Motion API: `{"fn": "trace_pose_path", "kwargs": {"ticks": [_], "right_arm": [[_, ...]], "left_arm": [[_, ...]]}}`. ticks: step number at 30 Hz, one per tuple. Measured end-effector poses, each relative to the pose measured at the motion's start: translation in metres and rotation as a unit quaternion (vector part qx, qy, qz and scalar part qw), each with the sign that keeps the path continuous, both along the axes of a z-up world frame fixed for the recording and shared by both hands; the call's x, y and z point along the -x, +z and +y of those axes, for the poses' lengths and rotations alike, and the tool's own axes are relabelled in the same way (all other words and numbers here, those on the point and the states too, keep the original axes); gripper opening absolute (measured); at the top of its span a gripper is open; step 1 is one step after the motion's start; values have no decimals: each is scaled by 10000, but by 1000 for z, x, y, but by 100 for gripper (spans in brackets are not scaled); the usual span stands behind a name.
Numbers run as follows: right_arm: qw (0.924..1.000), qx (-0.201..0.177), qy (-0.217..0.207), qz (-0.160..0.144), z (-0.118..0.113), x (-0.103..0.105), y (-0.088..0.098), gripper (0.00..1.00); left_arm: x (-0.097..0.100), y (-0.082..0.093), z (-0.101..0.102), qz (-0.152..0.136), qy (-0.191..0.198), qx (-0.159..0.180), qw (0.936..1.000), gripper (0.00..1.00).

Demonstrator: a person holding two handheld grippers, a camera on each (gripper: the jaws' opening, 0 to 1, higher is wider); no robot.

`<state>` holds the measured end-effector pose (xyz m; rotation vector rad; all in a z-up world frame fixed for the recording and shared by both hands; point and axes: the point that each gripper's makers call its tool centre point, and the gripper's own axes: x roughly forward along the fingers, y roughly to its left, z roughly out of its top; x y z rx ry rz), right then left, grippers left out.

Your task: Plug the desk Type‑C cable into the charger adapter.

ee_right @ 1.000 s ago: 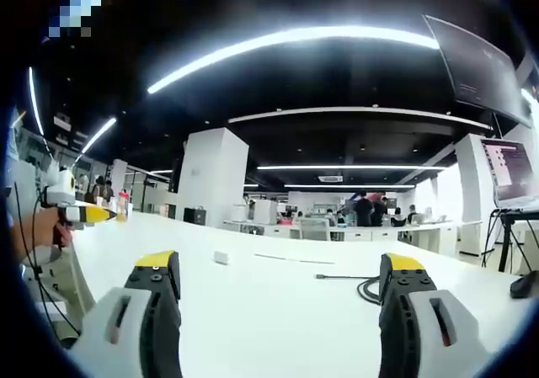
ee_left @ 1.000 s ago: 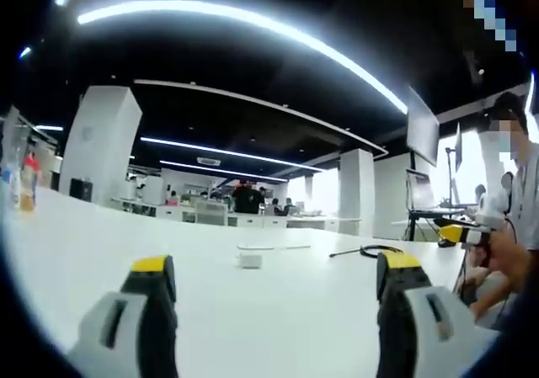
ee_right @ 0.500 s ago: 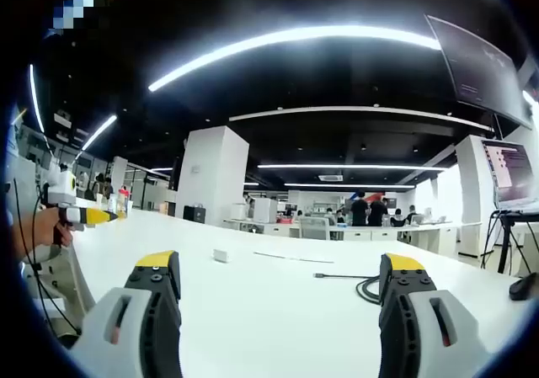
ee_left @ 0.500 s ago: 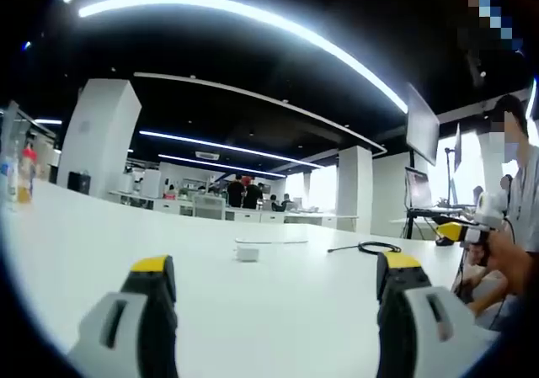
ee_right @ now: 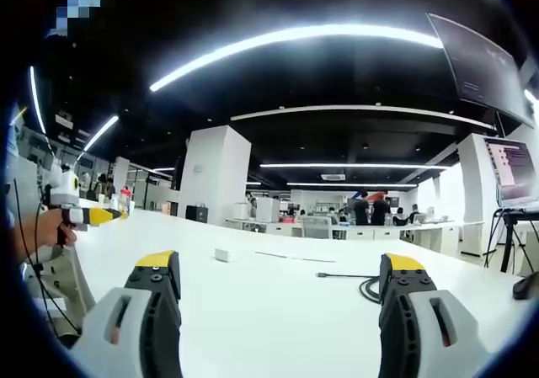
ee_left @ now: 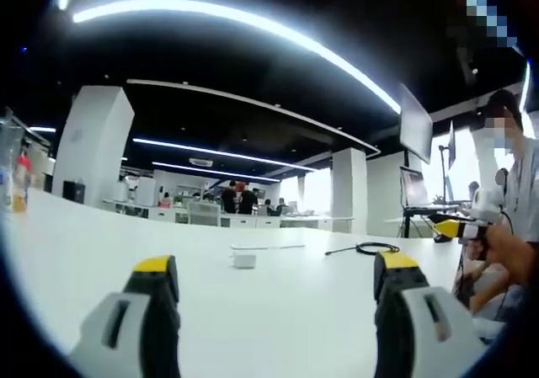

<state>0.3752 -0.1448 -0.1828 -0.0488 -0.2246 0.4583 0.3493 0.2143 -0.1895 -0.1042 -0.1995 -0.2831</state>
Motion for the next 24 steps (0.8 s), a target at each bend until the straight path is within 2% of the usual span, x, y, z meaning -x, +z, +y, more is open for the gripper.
{"fn": "trace_pose_path", "kwargs": {"ticks": [4, 8, 12, 17, 24], "right_arm": [[10000, -5, 8, 3, 0, -1, 0, 100], [10000, -12, 19, 29, 2, -1, -2, 100], [10000, 18, 63, 35, 4, 0, -3, 100], [10000, 39, 62, 49, 4, -1, -4, 100], [10000, 34, 25, 82, 0, -2, -7, 100]], "left_arm": [[-11, 3, -3, 26, -129, -176, 9998, 97], [-19, 3, -3, 92, -227, -208, 9995, 97], [-30, 4, -8, 191, -392, -628, 9971, 97], [-41, 10, -18, 193, -711, -865, 9935, 91], [-68, 3, -22, 535, -922, -1168, 9874, 93]]}}
